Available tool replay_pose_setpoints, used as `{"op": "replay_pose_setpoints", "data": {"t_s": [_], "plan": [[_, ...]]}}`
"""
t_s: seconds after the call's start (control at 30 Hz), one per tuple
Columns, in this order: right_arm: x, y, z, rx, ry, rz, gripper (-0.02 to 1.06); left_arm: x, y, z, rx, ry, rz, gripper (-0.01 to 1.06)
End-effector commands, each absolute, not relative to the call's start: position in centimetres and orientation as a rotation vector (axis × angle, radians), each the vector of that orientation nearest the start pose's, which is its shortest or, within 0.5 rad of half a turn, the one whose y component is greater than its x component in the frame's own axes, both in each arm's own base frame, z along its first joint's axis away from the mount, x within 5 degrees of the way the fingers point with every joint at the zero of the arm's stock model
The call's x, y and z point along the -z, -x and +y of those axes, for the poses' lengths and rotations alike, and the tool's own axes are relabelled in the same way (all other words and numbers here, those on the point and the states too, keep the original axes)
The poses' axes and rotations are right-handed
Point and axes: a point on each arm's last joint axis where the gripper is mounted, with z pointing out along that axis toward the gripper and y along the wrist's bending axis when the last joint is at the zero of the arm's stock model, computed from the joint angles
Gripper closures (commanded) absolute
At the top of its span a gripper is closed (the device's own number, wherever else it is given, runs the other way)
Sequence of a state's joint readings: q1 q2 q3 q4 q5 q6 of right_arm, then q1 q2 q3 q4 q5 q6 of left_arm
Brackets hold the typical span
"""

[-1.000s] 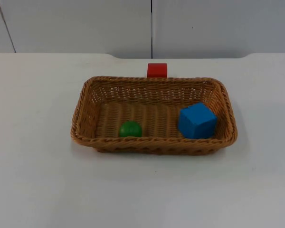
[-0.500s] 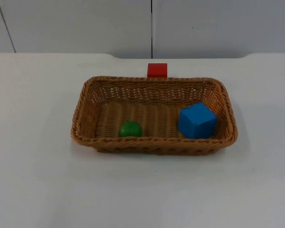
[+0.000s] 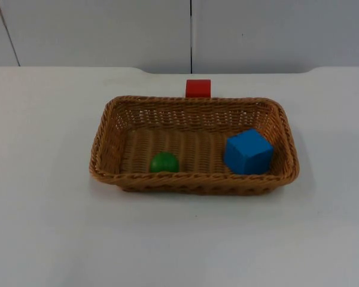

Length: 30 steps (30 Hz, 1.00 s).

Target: Place all geometric objects except the red cube into the basket.

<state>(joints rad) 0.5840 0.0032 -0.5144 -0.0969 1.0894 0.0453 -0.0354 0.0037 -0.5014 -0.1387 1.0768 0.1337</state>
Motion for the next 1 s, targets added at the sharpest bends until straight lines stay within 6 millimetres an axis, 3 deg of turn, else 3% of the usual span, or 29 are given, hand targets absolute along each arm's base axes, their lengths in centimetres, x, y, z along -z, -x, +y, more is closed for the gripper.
{"op": "replay_pose_setpoints", "data": {"t_s": [0.0,0.53,0.97], "plan": [[-27.97,0.18,-1.07,-0.267,0.544,1.983,-0.01,-27.56,0.59,-1.1,0.111,-0.172,2.051,0.0],[-27.97,0.21,-1.06,-0.25,0.517,1.989,-0.01,-27.56,0.59,-1.1,0.111,-0.172,2.051,0.0],[-27.97,0.67,-0.85,0.042,0.034,2.045,-0.01,-27.56,0.59,-1.1,0.111,-0.172,2.051,0.0]]}}
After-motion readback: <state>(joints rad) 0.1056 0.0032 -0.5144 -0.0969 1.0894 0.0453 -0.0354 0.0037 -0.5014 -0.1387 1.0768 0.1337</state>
